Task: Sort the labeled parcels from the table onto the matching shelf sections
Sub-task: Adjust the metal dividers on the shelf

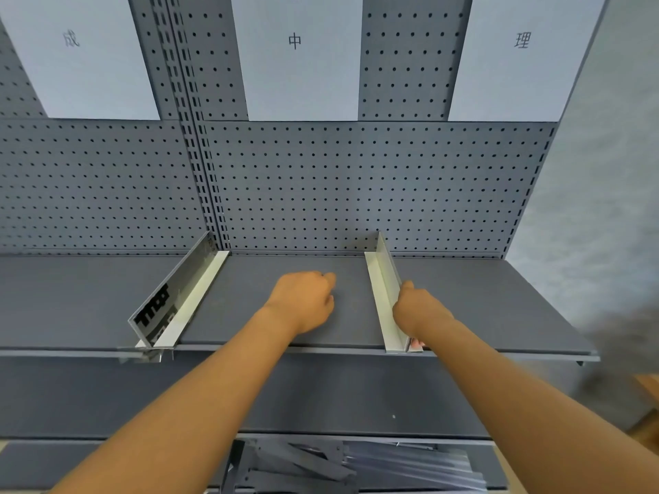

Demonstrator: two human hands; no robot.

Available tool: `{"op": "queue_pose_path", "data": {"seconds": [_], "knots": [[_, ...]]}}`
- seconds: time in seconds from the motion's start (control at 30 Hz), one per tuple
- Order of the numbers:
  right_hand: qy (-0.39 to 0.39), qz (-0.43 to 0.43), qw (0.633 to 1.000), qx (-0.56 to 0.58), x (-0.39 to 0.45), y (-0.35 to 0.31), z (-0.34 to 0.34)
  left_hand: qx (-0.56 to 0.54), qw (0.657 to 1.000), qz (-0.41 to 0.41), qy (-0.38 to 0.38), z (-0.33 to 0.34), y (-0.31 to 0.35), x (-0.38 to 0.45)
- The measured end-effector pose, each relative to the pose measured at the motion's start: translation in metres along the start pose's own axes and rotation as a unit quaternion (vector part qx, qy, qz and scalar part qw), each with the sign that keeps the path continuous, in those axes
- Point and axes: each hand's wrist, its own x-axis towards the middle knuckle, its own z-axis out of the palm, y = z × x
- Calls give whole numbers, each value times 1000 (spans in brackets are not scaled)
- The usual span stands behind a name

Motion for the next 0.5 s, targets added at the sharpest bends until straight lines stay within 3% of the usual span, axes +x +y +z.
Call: {"op": "queue_pose_path", "data": {"seconds": [0.1, 0.23, 0.33, 0.5], "knots": [[19, -18, 998, -56, -5, -1, -12, 7, 1000, -10, 3, -5, -5, -5], [136, -106, 968, -181, -13, -18, -37, 17, 999, -44, 14, -23, -19, -15], [176, -228, 942, -170, -21, -51, -44, 29, 996, -70, 39, -43, -33, -32], [175, -406, 887, -136, -50, -128, -34, 89, 983, -132, 89, -79, -78, -82]]}}
